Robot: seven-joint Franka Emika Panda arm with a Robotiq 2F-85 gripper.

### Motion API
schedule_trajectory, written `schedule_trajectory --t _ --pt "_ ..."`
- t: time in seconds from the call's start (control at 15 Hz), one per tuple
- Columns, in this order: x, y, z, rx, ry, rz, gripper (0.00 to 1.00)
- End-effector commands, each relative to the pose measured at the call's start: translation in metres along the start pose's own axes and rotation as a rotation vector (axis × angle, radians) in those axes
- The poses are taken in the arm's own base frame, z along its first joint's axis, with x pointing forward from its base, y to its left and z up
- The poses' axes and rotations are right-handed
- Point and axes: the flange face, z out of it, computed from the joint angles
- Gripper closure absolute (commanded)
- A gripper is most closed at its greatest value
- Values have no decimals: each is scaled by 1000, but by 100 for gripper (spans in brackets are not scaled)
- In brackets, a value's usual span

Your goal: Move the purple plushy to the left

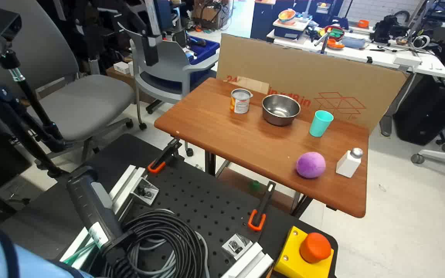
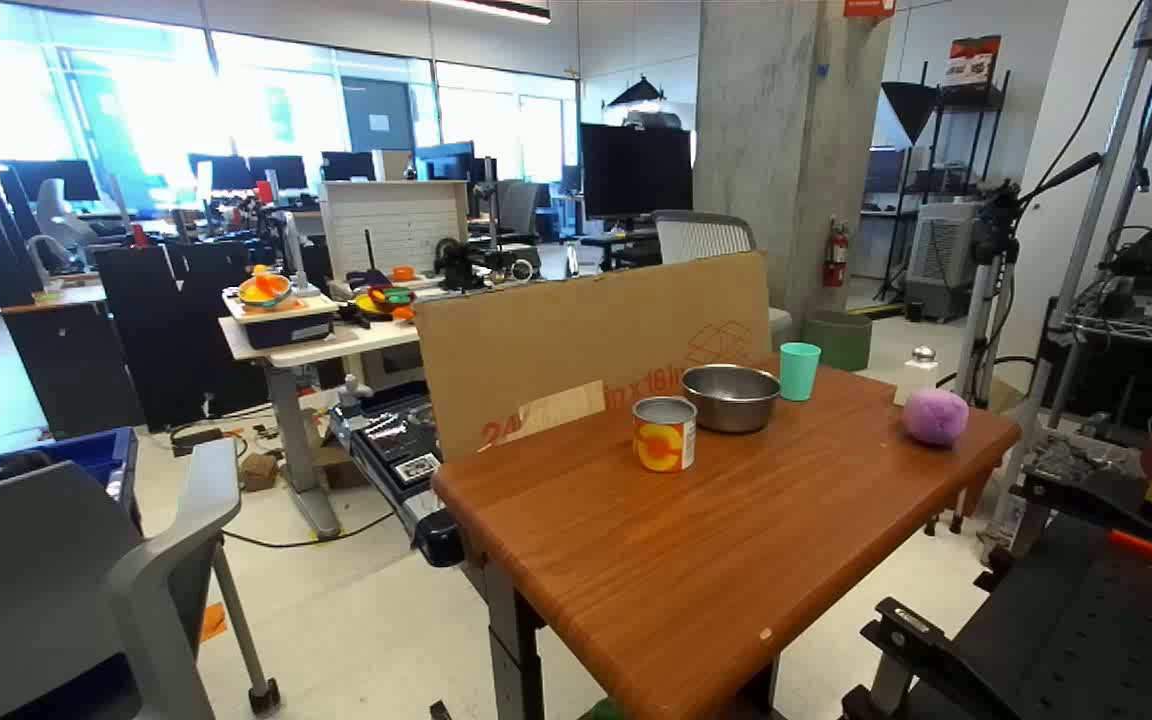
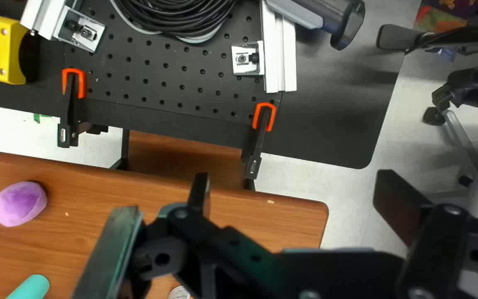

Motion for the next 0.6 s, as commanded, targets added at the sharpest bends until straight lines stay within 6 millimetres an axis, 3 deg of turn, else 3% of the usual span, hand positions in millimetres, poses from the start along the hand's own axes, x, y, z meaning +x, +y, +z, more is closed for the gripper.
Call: schedule_trajectory --t 0.0,0.33,0.53 --pt "0 0 1 0 -3 0 0" --pt "0 0 2 -1 -7 0 0" --pt "19 24 12 -49 28 58 0"
